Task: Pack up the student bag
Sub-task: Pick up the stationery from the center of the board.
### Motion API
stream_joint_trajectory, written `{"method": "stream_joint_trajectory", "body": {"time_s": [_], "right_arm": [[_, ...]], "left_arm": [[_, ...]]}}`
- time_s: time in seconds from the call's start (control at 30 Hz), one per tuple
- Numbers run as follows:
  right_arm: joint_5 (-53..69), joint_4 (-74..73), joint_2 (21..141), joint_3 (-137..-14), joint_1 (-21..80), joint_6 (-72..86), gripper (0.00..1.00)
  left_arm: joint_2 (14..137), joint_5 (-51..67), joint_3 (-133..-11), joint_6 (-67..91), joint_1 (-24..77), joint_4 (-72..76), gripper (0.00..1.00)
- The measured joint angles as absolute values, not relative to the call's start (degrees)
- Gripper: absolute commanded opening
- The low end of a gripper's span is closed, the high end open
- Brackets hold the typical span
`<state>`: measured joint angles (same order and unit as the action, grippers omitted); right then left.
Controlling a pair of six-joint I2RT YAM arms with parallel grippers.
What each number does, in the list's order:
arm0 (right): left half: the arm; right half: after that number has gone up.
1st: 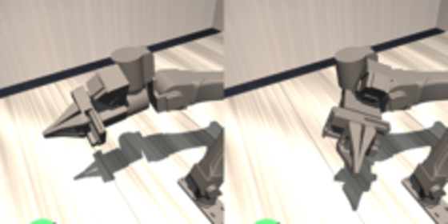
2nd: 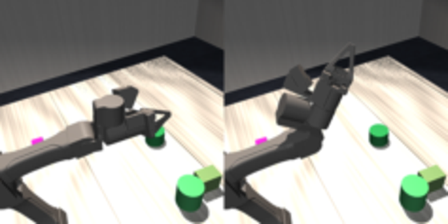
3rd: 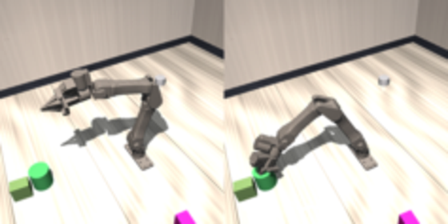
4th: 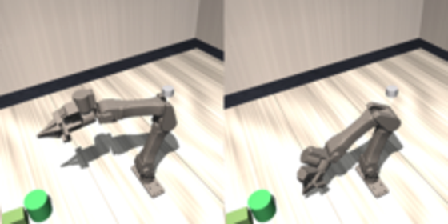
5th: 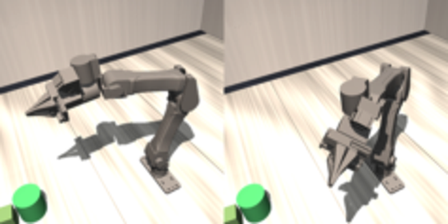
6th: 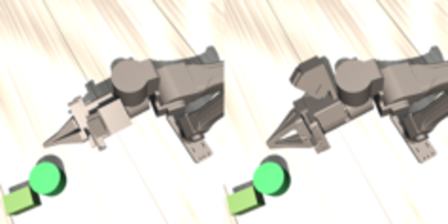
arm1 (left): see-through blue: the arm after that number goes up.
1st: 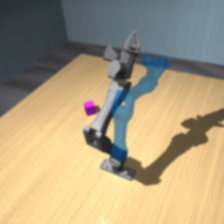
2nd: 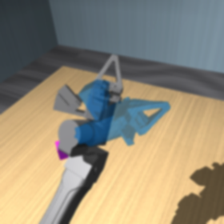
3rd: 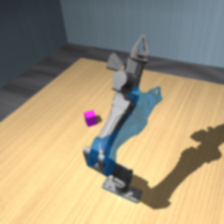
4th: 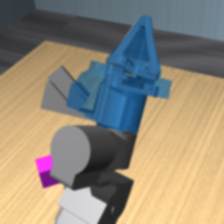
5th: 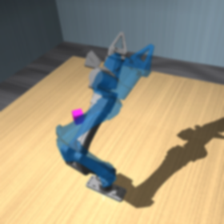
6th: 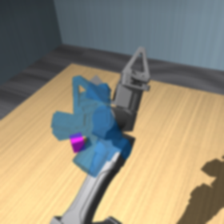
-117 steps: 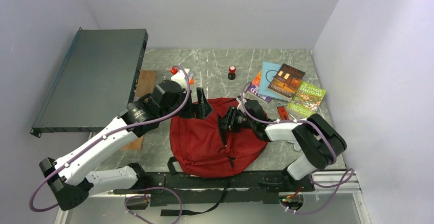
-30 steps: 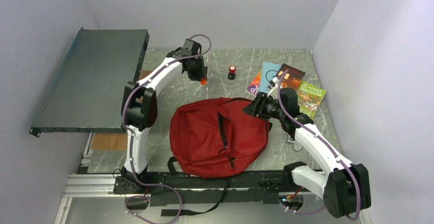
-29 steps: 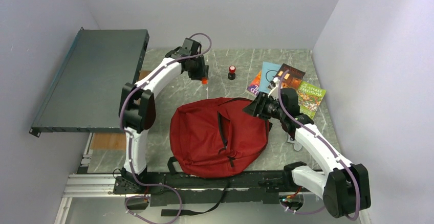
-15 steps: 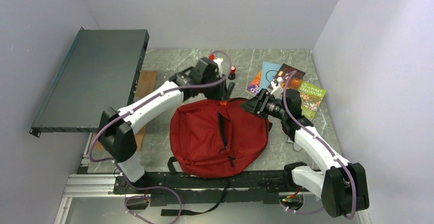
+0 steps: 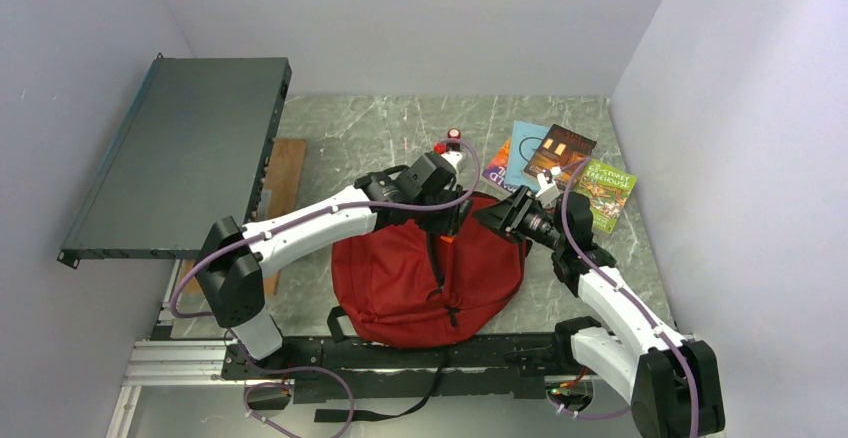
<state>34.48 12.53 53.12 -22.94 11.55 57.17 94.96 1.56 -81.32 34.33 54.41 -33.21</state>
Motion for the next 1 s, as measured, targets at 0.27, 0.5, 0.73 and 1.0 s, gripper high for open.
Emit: {"method": "stream_joint_trajectory", "body": {"time_s": [0.27, 0.5, 0.73, 1.0], "right_arm": [[34.6, 15.2, 52.9, -20.2, 11.6, 60.4, 0.39], [34.6, 17.5, 52.7, -18.8, 11.6, 62.6, 0.3], [35.2, 21.4, 52.9, -17.8, 11.6, 65.2, 0.0], [36.1, 22.5, 56.7, -17.6, 11.4, 63.9, 0.0]], "left_arm": [[95.1, 1.4, -81.4, 35.2, 58.3, -33.2, 0.04], [96.6, 1.2, -83.8, 35.2, 59.7, -33.7, 0.04], [98.0, 1.1, -84.7, 35.2, 60.0, -33.7, 0.25], [97.3, -0.7, -84.3, 34.3, 60.1, -34.1, 0.82]]}}
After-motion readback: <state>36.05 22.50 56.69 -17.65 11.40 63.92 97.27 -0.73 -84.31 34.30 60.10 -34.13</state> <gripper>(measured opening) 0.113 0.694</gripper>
